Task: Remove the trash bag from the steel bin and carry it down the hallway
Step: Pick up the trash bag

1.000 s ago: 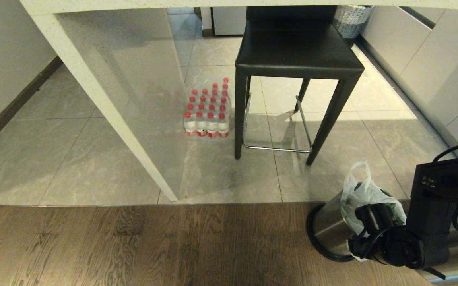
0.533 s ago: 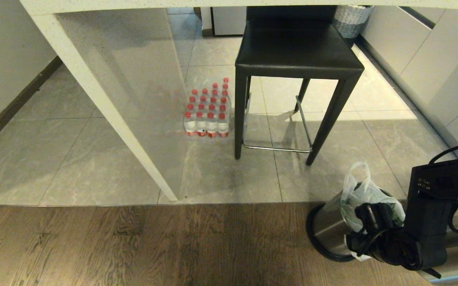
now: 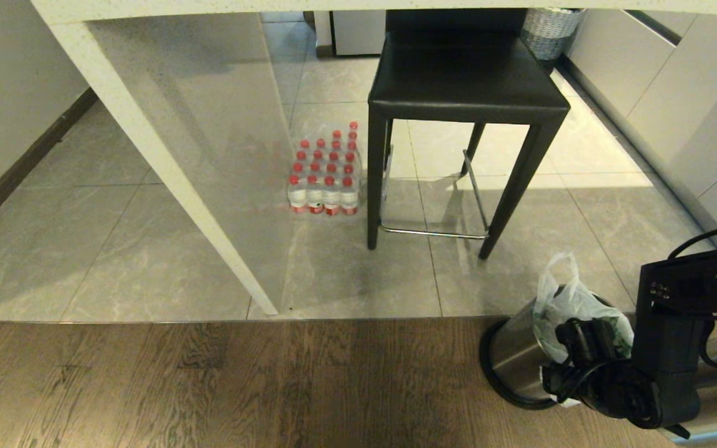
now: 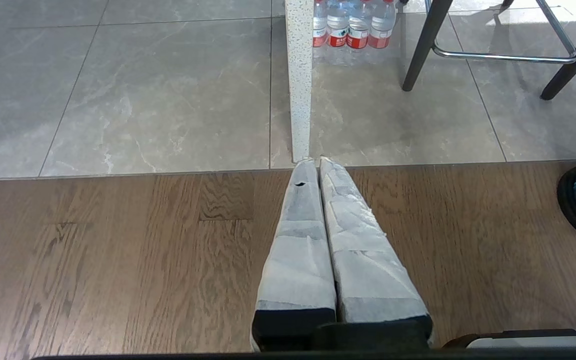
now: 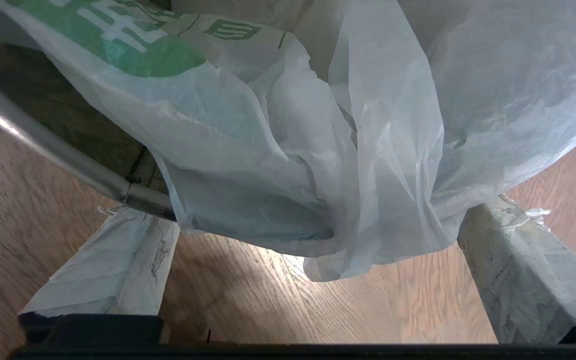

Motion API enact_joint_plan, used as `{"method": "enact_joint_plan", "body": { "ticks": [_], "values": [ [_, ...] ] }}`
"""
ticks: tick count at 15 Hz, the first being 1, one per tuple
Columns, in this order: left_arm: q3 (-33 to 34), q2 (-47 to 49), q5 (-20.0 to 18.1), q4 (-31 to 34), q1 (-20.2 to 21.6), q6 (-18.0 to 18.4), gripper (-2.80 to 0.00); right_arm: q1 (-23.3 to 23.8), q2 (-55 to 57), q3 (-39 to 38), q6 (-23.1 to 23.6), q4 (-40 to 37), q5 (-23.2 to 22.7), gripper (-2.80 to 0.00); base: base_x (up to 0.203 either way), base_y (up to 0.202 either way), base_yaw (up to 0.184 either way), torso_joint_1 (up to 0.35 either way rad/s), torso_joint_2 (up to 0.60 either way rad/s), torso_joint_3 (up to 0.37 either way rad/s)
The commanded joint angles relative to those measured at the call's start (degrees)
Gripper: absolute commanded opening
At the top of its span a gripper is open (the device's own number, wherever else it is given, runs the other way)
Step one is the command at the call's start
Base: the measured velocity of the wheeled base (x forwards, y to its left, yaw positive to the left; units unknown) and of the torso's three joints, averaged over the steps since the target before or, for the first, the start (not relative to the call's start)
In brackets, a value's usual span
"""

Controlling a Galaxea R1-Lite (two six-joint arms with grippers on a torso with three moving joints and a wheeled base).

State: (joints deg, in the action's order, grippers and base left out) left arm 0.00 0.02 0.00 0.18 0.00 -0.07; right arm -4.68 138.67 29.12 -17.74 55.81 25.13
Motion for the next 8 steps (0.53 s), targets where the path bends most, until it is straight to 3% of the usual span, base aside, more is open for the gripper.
{"method": "enact_joint_plan", "body": {
  "ticks": [1,8],
  "values": [
    [0.0,-0.02,0.0,0.0,0.0,-0.01,-2.8,-0.06,0.29,0.06,-0.11,0.7,0.1,-2.8,0.0,0.0,0.0,0.0,0.0,0.0],
    [0.0,-0.02,0.0,0.0,0.0,-0.01,-2.8,-0.24,-0.05,-0.63,0.16,0.7,0.19,-2.8,0.0,0.0,0.0,0.0,0.0,0.0]
  ]
}}
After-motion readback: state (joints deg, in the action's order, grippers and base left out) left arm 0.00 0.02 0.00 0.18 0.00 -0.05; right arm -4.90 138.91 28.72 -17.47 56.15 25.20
